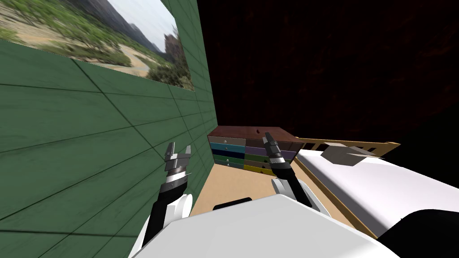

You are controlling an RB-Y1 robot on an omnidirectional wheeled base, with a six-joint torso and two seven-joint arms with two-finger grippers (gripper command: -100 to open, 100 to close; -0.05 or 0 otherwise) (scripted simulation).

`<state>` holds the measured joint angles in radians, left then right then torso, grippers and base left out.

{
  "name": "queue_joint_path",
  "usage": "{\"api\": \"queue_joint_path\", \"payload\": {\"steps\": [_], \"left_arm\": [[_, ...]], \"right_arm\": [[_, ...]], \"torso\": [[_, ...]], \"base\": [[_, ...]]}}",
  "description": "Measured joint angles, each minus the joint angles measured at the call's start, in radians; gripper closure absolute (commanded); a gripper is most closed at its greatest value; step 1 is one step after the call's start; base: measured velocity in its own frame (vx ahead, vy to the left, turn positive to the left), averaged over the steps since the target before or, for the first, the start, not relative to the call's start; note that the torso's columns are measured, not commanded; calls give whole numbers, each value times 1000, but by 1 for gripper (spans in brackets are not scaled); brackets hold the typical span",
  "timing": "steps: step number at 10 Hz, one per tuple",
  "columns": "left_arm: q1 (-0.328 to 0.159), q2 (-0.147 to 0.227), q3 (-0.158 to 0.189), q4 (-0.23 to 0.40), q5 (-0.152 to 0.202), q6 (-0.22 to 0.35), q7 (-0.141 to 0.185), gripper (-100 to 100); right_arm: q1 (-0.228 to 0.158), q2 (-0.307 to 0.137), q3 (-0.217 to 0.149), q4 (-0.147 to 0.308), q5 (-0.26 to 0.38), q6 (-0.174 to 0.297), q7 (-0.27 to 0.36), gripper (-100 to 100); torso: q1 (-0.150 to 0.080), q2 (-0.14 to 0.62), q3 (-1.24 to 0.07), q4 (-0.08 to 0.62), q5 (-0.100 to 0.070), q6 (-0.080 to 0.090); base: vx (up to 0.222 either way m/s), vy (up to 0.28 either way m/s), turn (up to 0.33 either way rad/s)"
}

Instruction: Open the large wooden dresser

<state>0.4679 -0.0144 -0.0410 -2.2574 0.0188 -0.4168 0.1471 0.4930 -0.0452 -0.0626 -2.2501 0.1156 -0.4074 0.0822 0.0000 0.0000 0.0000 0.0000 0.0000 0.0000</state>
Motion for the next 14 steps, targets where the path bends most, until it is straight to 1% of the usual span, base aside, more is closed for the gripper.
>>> {"api": "queue_joint_path", "payload": {"steps": [1, 2, 9, 10, 11, 12, 13, 14], "left_arm": [[0, 0, 0, 0, 0, 0, 0, 0], [0, 0, 0, 0, 0, 0, 0, 0], [0, 0, 0, 0, 0, 0, 0, 0], [0, 0, 0, 0, 0, 0, 0, 0], [0, 0, 0, 0, 0, 0, 0, 0], [0, 0, 0, 0, 0, 0, 0, 0], [0, 0, 0, 0, 0, 0, 0, 0], [0, 0, 0, 0, 0, 0, 0, 0]], "right_arm": [[0, 0, 0, 0, 0, 0, 0, 0], [0, 0, 0, 0, 0, 0, 0, 0], [0, 0, 0, 0, 0, 0, 0, 0], [0, 0, 0, 0, 0, 0, 0, -100], [1, -7, 9, 19, 15, 14, 5, -100], [9, -29, 7, 25, 23, 46, 0, -100], [8, -34, 7, 39, 29, 59, -2, -100], [-3, -38, 10, 75, 41, 70, 2, -100]], "torso": [[0, 40, -82, 41, 0, 0], [0, 104, -209, 105, 0, 0], [0, 618, -1234, 617, 0, 0], [0, 691, -1382, 691, 0, 0], [1, 724, -1452, 724, 0, -1], [1, 733, -1472, 733, 0, 0], [0, 736, -1476, 737, 0, 1], [0, 738, -1476, 738, 0, 0]], "base": [[0, 0, 0], [0, 0, 0], [0, 0, 0], [23, 15, 292], [39, 22, 383], [31, 11, 57], [23, 14, 178], [40, 22, 329]]}}
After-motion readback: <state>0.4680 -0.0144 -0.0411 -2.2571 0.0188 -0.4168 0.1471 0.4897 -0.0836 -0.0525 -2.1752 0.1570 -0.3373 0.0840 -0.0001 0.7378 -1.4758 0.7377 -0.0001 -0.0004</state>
